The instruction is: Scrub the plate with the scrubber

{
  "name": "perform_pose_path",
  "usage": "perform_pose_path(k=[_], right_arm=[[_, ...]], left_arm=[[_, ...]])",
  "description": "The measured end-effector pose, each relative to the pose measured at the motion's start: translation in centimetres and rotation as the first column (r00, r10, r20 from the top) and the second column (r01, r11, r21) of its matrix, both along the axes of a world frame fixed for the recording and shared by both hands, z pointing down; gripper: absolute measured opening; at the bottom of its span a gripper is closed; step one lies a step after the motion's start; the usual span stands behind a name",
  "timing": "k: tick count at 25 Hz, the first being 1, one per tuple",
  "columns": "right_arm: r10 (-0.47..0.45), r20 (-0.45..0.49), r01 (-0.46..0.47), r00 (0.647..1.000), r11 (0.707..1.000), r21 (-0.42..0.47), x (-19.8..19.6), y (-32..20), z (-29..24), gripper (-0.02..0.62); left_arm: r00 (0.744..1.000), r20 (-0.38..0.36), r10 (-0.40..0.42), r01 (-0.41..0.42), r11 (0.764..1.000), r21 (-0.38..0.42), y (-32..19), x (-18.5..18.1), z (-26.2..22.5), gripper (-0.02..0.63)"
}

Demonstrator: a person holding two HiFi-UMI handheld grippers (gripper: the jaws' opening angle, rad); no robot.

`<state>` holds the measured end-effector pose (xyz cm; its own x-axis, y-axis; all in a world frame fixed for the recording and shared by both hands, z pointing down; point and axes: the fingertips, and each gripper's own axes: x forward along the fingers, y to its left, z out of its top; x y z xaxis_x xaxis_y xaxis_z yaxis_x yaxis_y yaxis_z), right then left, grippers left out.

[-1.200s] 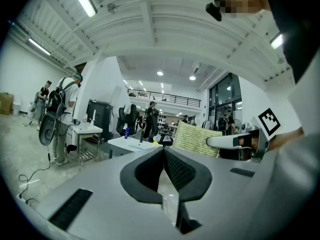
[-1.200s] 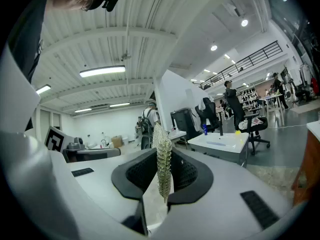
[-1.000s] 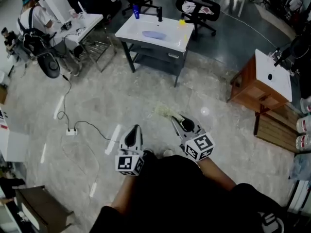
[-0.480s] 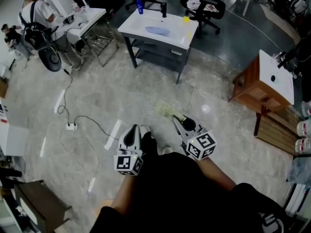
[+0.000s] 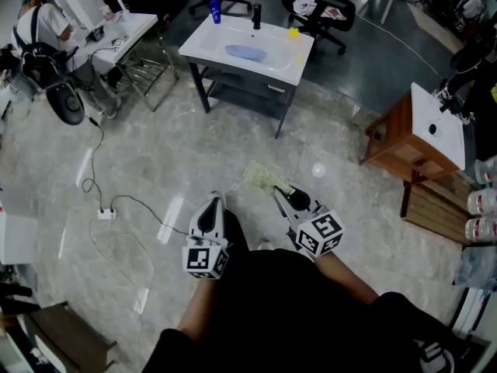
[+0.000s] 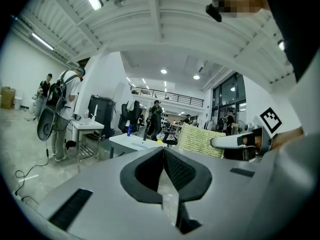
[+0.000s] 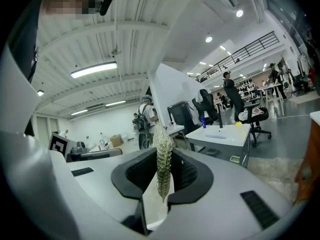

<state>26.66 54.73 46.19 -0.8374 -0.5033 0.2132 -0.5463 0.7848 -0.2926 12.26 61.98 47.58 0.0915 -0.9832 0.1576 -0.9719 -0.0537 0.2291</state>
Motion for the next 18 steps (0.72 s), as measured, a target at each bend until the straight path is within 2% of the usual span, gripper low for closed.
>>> perform_pose_path(k=[6,12,18], right_arm=[[0.041,-0.042,-0.042,0.998,0.999,-0.01,-3.8,-6.2,0.9,0.061],[0.067,-0.063,-0.068,0.996,0.998,-0.016,-9.6,-13.6,0.9,0.061],[0.062,-0.072,-0.064,0.995,0.998,-0.029,-16.8,-18.7,-0.1,0.061]], left_arm=[[0.997,-0.001,0.072,-0.072,0.997,-0.033,-7.0,-4.3,1.8,0.003],[0.996,-0.023,0.084,-0.084,0.996,-0.013,-15.0,-10.8,2.1,0.003],[0.989,-0.075,0.129,-0.13,0.991,-0.008,-21.0,-16.4,0.6,0.003]])
